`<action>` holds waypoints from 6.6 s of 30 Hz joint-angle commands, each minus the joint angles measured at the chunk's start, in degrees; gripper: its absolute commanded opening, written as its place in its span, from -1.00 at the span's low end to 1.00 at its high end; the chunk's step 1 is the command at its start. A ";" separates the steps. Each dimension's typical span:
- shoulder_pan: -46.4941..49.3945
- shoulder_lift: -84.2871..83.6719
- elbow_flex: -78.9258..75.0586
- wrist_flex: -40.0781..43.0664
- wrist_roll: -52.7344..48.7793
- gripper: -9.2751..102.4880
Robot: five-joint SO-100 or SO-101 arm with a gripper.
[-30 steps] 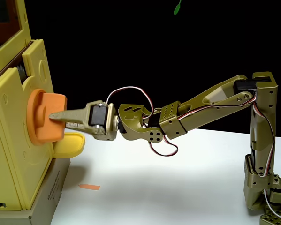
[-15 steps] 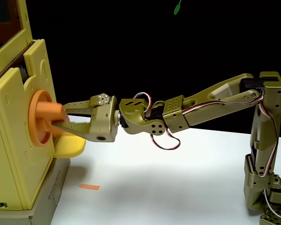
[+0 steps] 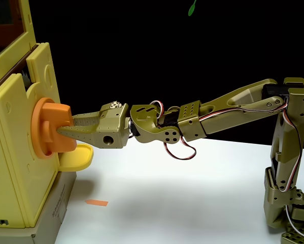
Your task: Turn the button of vending machine.
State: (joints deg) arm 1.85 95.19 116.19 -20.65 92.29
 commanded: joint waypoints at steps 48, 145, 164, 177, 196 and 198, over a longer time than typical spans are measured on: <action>1.41 19.51 19.07 -9.76 -177.01 -0.05; 1.32 4.22 4.39 -21.45 -14.59 -0.86; 0.97 5.71 4.57 -14.06 3.69 -0.85; -0.35 5.71 4.75 -9.76 3.16 -0.57; -4.13 16.79 16.00 1.76 -2.55 -0.34; -3.60 22.41 18.98 7.56 -11.16 -0.37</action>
State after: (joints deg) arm -2.11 109.60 132.98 -19.07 90.26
